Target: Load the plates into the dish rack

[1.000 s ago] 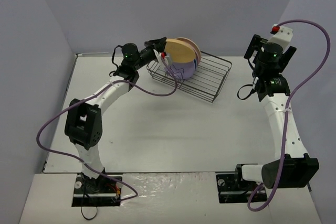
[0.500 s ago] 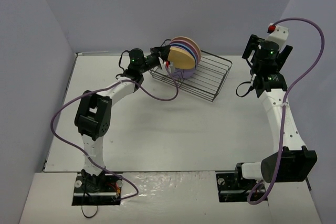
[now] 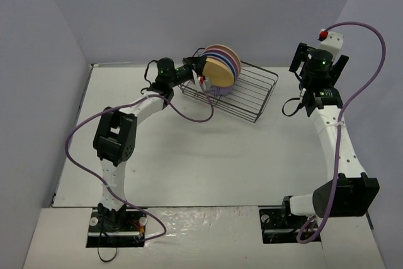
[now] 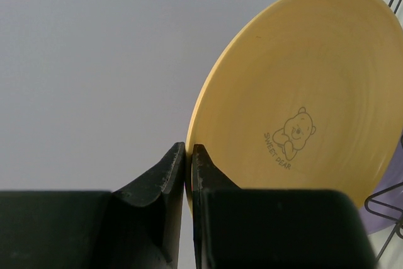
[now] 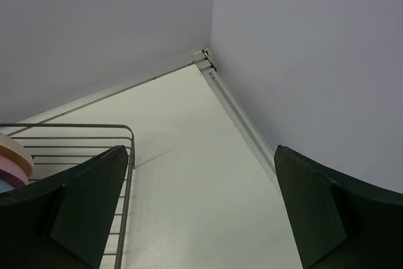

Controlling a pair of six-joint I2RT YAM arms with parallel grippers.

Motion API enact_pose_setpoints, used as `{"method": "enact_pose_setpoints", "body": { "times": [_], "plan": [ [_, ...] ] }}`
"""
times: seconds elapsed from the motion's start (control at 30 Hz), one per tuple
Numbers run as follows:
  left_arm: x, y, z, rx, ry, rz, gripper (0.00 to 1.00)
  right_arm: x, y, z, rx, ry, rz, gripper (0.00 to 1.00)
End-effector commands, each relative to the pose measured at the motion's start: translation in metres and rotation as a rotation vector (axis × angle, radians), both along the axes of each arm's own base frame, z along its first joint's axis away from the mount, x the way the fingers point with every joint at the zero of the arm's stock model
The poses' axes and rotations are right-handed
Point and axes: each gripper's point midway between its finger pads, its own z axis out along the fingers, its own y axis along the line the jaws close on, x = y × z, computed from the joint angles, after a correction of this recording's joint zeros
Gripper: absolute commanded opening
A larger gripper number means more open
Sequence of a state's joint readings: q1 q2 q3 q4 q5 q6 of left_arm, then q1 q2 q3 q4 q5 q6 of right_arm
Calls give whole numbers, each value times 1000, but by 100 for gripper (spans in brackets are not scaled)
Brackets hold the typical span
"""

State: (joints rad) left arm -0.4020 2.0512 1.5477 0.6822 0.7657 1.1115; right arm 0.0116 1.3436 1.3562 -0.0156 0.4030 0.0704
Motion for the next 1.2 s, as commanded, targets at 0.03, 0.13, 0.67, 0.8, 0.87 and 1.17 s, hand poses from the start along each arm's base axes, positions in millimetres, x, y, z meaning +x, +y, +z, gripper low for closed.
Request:
{"method": "enact_pose_setpoints", "body": {
  "times": [0.03, 0.13, 0.67, 0.8, 0.87, 1.17],
  "plan": [
    [0, 6, 80, -45, -246, -32, 0, 8, -4, 28, 0, -83, -13, 100],
    [8, 6, 69, -39, -229, -61, 0, 9, -3, 28, 3, -81, -8, 100],
    [1, 6, 13, 46, -152, -90, 0, 10, -4, 27, -1, -77, -10, 100],
    [1, 8, 7, 64, -140, -79, 0, 13, -2, 24, 2, -71, -2, 100],
    [1, 8, 4, 66, -133, -78, 16, 14, -1, 23, 4, -67, 1, 100],
    [-5, 4, 19, 25, -147, -84, 97, 14, 0, 23, 7, -65, 9, 100]
  ]
}}
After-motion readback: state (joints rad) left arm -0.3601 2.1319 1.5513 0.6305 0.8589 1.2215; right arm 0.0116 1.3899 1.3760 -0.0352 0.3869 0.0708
